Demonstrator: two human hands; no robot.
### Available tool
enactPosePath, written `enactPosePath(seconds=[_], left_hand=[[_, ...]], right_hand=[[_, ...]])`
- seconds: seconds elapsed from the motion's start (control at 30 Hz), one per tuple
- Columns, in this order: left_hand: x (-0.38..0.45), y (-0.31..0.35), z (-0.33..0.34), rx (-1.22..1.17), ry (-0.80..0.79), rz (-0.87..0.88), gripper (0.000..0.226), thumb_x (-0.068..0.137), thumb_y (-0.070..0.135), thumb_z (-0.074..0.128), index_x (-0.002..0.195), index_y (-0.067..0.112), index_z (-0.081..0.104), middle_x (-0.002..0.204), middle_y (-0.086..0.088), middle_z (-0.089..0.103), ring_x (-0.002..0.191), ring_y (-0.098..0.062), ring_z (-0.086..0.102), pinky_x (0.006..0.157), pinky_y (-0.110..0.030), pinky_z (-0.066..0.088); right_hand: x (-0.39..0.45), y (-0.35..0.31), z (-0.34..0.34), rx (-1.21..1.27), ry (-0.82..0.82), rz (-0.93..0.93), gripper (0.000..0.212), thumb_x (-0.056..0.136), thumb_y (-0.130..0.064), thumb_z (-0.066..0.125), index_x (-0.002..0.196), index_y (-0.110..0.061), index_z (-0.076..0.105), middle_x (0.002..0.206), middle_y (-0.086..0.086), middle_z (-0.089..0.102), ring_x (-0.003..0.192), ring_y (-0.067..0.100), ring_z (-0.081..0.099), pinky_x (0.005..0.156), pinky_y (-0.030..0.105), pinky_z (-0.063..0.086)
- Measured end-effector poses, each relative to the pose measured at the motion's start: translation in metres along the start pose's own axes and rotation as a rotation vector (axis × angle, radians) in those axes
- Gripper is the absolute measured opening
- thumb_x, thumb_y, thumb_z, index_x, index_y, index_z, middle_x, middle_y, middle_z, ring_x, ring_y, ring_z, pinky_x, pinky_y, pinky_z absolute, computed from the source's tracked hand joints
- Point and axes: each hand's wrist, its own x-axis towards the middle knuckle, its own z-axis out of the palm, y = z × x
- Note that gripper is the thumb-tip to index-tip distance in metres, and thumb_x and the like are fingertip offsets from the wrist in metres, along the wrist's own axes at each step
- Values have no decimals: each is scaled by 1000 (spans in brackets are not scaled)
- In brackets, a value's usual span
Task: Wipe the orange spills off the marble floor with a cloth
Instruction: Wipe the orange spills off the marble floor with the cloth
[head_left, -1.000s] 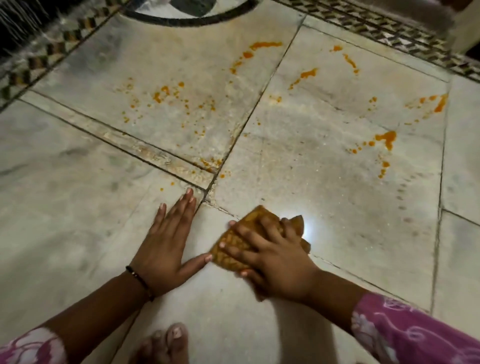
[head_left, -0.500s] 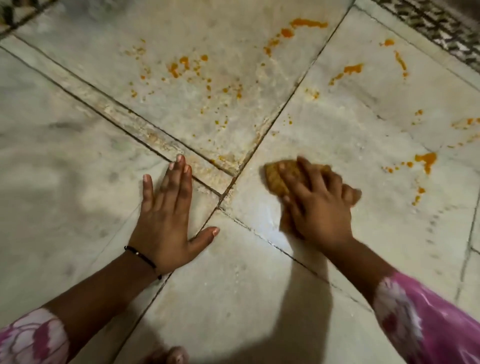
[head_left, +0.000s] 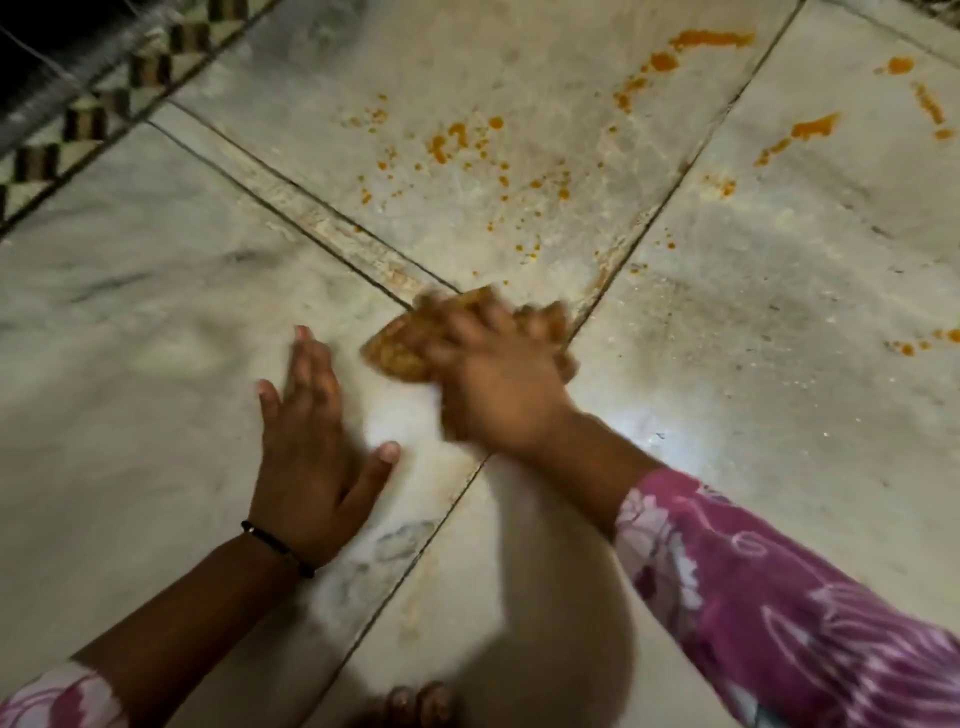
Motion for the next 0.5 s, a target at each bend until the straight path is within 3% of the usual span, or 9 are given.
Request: enactPosePath(seconds=[0.1,0.2,0.33,0.43,0.5], left_hand=[[-4,0,5,237,-153,99,101,81,76,27,150,5,7,159,-11,3,146,-21,7,115,-48,-2],[-2,3,4,300,-207,130,99,80,76,30,150,8,16,158,-9,13,145,-22,14,115,-49,-2],[0,4,4,317,-228,125,98,80,77,29,150,9,18,159,-9,12,145,-24,14,116,-51,2],[-1,3,5,327,-217,130,97,80,76,30,149,8,21,158,-9,14,145,-23,16,116,-50,7],[0,2,6,349,-220,140,96,81,75,28,148,7,23,157,-10,17,144,-23,18,115,-50,9]], right_hand=[[-18,54,-7,41,81,256,60,80,-39,55,138,-40,43,151,-5,36,122,34,35,89,45,31],[-77,73,-4,7,102,354,54,85,-42,45,139,-40,42,148,-1,41,116,35,37,84,47,35],[-120,18,5,9,101,291,56,79,-45,43,135,-39,49,142,1,48,110,37,43,78,47,37],[-83,-6,8,10,104,176,58,73,-46,43,130,-40,51,136,-3,52,106,32,43,79,45,33],[-45,13,3,-28,130,215,53,77,-47,43,128,-39,52,132,-3,54,106,29,43,81,42,28]])
